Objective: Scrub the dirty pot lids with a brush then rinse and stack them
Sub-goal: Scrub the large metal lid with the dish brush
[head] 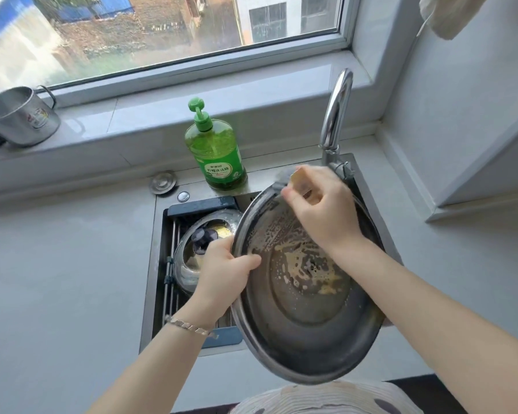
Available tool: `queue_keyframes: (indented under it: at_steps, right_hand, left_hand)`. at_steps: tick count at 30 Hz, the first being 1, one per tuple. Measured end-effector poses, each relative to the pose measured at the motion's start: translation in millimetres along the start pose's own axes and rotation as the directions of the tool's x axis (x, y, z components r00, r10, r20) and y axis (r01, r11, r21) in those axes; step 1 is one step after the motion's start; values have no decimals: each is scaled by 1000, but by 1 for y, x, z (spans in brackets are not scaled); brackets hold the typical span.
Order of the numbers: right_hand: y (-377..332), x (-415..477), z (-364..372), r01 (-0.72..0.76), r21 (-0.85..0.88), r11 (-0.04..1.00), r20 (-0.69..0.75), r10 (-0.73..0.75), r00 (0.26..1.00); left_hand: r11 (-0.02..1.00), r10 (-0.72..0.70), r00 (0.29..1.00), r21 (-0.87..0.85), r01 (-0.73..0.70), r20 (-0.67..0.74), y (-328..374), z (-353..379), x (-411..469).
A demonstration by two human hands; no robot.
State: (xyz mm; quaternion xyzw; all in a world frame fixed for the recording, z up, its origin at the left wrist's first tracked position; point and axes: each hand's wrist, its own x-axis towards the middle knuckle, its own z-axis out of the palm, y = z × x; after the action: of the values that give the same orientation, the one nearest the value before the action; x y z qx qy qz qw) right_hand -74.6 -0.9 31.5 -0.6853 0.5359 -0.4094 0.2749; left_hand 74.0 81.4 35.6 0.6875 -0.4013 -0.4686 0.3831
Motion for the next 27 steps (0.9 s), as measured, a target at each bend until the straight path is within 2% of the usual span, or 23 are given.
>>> queue_keyframes:
  at_steps: [2, 3, 4, 5, 7, 8, 9, 12, 13, 15, 17, 18, 19, 21, 23, 25, 27]
  right_hand:
    - [-14, -20, 11, 186, -23, 982, 187, -179, 966]
    - [-14, -25, 12, 224, -19, 974, 232, -214, 949]
    - [-11, -19, 8, 199, -24, 980, 220, -189, 957]
    - [-3, -8, 3, 108, -17, 994, 156, -104, 982]
    - [15, 15, -10, -175, 20, 984, 32, 175, 984]
    - [21, 20, -12, -250, 37, 967, 10, 250, 968]
    - [21, 19, -11, -233, 48, 971, 7, 233, 973]
    - [3, 6, -5, -33, 52, 998, 123, 27, 992]
    - [7, 8, -6, -44, 54, 998, 127, 37, 991]
    - [27, 19, -16, -219, 104, 970, 51, 215, 975]
    - [50, 27, -24, -406, 180, 896, -10, 415, 910]
    - [54, 25, -24, -448, 183, 875, -19, 458, 889]
    - [54, 23, -21, -433, 172, 885, -26, 444, 896]
    - [40, 17, -14, -302, 173, 938, -9, 308, 951]
    - [30, 14, -14, -214, 172, 962, 18, 214, 977]
    - [42, 16, -18, -289, 196, 937, -36, 301, 953]
    - [58, 16, -23, -456, 237, 858, -77, 484, 872]
  left_hand:
    - [998, 34, 999, 60, -33, -12, -2, 5, 1]
    - [996, 53, 998, 79, -52, -19, -2, 5, 2]
    - [994, 70, 997, 91, -67, -25, -2, 4, 2]
    - [993, 76, 997, 96, -74, -25, -2, 3, 2]
    - [990, 97, 995, 102, -94, -18, -2, 0, 1]
    - [988, 110, 994, 108, -107, -22, -3, -1, 0]
    - [987, 123, 992, 107, -119, -24, -3, -1, 1]
    - [981, 160, 987, 114, -156, -27, -6, -3, 0]
    - [980, 168, 985, 113, -163, -37, -6, -4, 0]
    - [980, 178, 982, 98, -171, -65, -5, -8, -3]
    - [974, 214, 973, 94, -206, -85, -6, -10, -4]
    - [970, 232, 969, 99, -224, -87, -7, -10, -4]
    - [967, 239, 968, 105, -231, -81, -6, -9, -4]
    - [968, 241, 968, 88, -236, -64, -6, -8, -2]
    - [970, 237, 970, 69, -234, -48, -4, -8, -2]
    - [971, 238, 969, 48, -236, -59, -5, -8, -2]
    - [974, 226, 969, 34, -224, -98, -5, -9, -3]
